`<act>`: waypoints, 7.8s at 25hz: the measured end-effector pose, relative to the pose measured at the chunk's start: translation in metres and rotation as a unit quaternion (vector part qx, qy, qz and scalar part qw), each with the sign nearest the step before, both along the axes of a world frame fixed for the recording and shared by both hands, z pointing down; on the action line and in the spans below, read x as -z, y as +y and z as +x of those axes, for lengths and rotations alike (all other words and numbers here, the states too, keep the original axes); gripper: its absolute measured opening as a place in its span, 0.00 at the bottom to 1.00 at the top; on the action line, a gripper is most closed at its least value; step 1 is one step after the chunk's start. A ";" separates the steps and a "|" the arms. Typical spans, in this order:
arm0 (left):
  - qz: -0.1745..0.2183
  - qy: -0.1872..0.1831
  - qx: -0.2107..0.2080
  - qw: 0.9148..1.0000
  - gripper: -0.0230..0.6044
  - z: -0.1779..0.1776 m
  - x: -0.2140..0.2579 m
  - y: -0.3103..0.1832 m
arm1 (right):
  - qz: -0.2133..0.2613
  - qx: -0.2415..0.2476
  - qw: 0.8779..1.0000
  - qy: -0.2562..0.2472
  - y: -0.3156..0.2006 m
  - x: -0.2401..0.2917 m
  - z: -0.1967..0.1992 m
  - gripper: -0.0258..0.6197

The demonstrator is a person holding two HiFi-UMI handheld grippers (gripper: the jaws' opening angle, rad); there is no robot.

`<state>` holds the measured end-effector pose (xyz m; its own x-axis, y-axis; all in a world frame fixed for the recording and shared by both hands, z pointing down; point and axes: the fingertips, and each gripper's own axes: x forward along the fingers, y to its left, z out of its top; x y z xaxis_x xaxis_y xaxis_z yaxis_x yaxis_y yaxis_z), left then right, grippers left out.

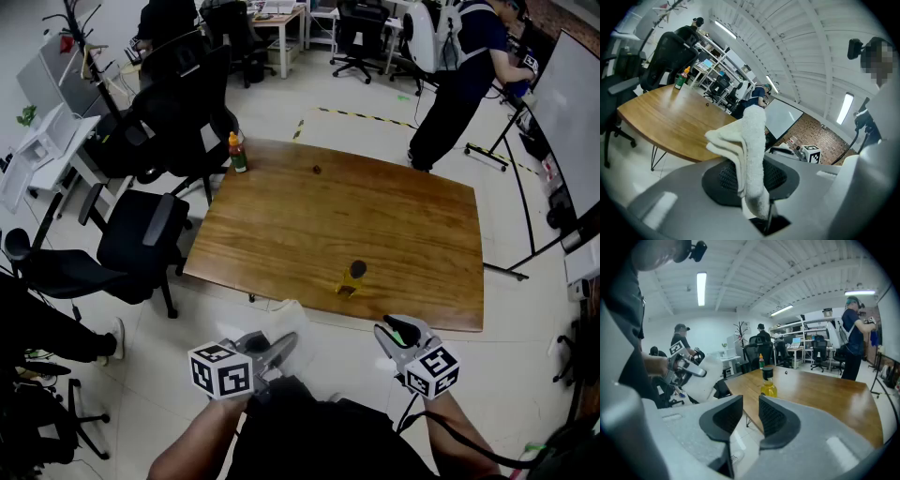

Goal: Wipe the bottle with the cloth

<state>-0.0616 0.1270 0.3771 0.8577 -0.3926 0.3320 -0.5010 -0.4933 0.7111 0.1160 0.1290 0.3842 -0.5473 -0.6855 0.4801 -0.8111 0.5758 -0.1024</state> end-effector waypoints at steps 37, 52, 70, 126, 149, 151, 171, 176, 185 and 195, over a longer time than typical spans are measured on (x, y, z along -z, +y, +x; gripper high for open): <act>-0.193 0.286 -0.195 0.918 0.20 0.097 -0.070 -0.159 | 0.054 0.027 0.998 0.015 -0.146 -0.025 -0.057 0.23; -0.168 0.065 -0.150 0.972 0.20 0.099 -0.145 -0.159 | 0.056 0.022 0.998 0.007 -0.146 -0.025 -0.056 0.23; -0.145 0.007 -0.169 0.975 0.20 0.082 -0.140 -0.128 | 0.052 0.017 0.998 -0.001 -0.145 -0.027 -0.052 0.23; -0.176 0.284 -0.043 0.941 0.19 0.050 -0.032 -0.223 | 0.072 0.020 0.997 -0.031 -0.146 -0.014 -0.064 0.23; -0.132 0.056 -0.310 0.940 0.20 0.165 -0.123 -0.193 | 0.054 0.021 0.998 -0.027 -0.143 -0.025 -0.065 0.23; -0.095 0.022 -0.321 0.942 0.20 0.164 -0.131 -0.192 | 0.056 0.021 0.998 -0.027 -0.143 -0.025 -0.067 0.23; 0.098 -0.100 -0.301 0.943 0.20 0.153 -0.150 -0.211 | 0.056 0.009 0.997 -0.053 -0.143 -0.028 -0.063 0.23; 0.059 -0.022 -0.169 0.984 0.20 0.111 -0.085 -0.255 | 0.068 0.004 0.995 -0.074 -0.156 -0.022 -0.058 0.23; -0.001 0.144 -0.150 0.978 0.20 0.091 0.056 -0.219 | 0.076 0.050 0.996 -0.013 -0.145 -0.035 -0.061 0.23; -0.212 0.250 -0.159 0.931 0.20 0.123 0.063 -0.144 | 0.093 0.032 0.995 -0.008 -0.139 -0.033 -0.063 0.23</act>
